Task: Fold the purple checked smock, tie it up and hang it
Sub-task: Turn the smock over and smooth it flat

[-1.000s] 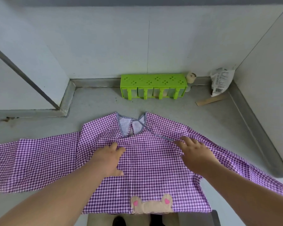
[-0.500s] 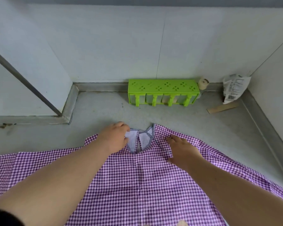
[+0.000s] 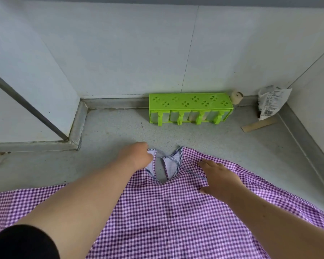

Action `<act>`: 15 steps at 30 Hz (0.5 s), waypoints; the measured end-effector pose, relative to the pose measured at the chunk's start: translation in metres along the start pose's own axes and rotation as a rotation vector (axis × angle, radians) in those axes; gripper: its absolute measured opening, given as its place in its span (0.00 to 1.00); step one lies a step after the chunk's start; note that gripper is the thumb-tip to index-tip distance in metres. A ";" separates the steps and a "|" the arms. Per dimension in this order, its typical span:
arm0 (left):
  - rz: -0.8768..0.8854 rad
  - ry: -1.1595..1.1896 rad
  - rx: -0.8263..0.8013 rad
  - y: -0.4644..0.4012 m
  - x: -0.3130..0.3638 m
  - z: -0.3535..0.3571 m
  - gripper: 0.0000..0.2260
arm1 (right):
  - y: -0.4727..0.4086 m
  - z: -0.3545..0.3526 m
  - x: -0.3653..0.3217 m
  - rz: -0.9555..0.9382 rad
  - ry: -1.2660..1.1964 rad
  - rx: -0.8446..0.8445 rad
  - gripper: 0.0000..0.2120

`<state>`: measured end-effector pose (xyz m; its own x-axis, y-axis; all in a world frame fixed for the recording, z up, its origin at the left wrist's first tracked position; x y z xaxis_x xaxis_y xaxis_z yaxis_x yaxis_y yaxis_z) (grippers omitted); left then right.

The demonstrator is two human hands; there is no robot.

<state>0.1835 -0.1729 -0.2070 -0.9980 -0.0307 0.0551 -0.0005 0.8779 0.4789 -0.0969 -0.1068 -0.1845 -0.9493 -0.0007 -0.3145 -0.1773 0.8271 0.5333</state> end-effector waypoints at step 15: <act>0.161 -0.148 -0.102 -0.011 0.042 -0.001 0.25 | -0.001 -0.003 -0.002 0.011 -0.028 0.005 0.51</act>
<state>0.1421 -0.1844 -0.2088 -0.9830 0.1829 0.0124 0.1583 0.8127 0.5608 -0.0960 -0.1092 -0.1822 -0.9436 0.0241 -0.3301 -0.1653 0.8298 0.5331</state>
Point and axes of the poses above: each hand's wrist, its own y-axis away from the middle knuckle, its own z-axis out of the palm, x = y × z, the point moved 7 cm from there along -y, towards the middle knuckle, and after that the axes turned 15 degrees about -y, right-handed, at the moved point
